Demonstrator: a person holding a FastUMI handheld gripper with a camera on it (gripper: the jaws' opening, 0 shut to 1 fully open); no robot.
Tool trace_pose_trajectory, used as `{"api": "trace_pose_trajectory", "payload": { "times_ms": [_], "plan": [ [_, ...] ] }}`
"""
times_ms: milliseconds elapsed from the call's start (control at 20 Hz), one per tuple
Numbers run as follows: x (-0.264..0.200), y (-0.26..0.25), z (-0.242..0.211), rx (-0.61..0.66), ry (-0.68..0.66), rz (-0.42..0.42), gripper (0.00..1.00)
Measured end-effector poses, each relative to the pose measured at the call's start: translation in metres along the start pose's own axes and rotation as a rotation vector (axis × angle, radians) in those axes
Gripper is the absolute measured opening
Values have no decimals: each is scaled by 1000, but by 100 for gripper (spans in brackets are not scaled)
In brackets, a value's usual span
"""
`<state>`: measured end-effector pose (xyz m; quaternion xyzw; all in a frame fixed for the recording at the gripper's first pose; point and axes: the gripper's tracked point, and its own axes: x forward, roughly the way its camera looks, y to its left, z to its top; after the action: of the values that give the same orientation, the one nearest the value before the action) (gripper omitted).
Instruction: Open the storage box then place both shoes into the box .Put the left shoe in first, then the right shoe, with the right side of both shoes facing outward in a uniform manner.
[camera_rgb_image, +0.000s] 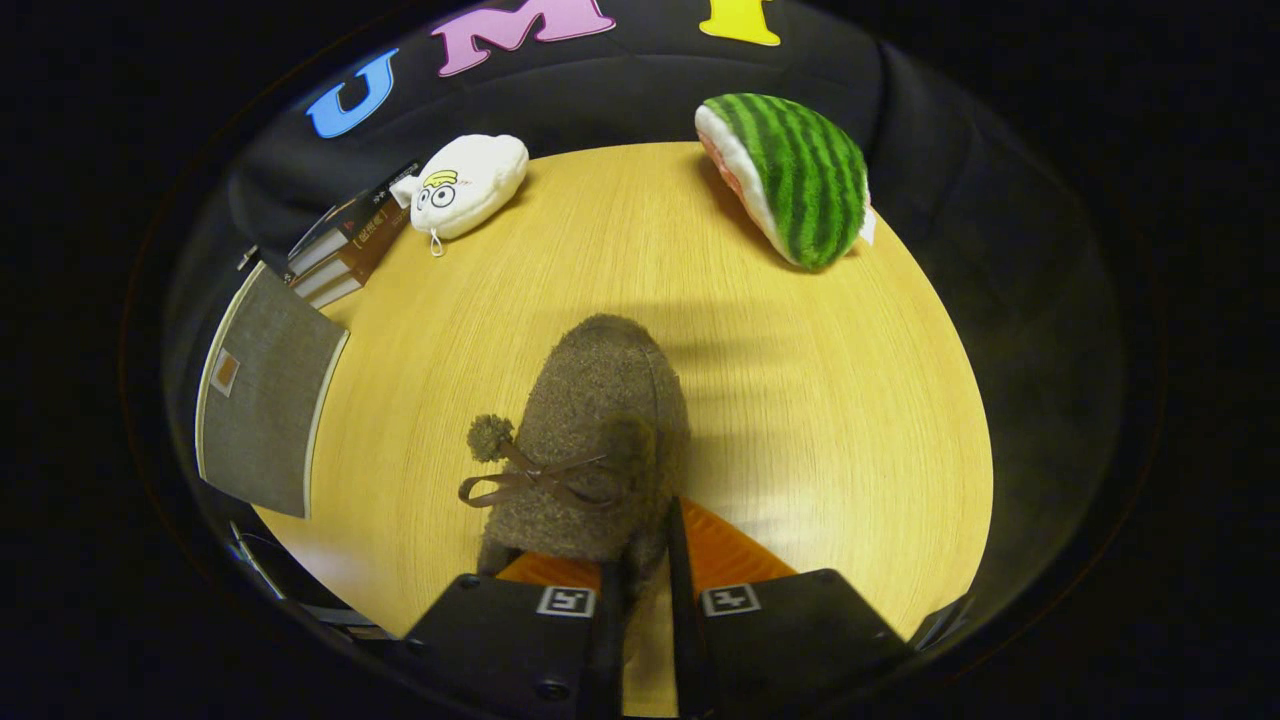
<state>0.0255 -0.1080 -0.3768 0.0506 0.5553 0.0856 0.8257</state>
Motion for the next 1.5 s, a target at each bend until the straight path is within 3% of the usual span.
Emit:
{"api": "trace_pose_trajectory", "payload": {
  "times_ms": [50,150,550,1250,1500],
  "plan": [
    [-1,2,0,-4,5,11,11],
    [-1,2,-1,-10,8,24,6],
    [-28,30,9,80,-7,54,6],
    [-142,187,80,220,-127,226,5],
    [-159,252,101,265,-162,269,5]
  ]
}}
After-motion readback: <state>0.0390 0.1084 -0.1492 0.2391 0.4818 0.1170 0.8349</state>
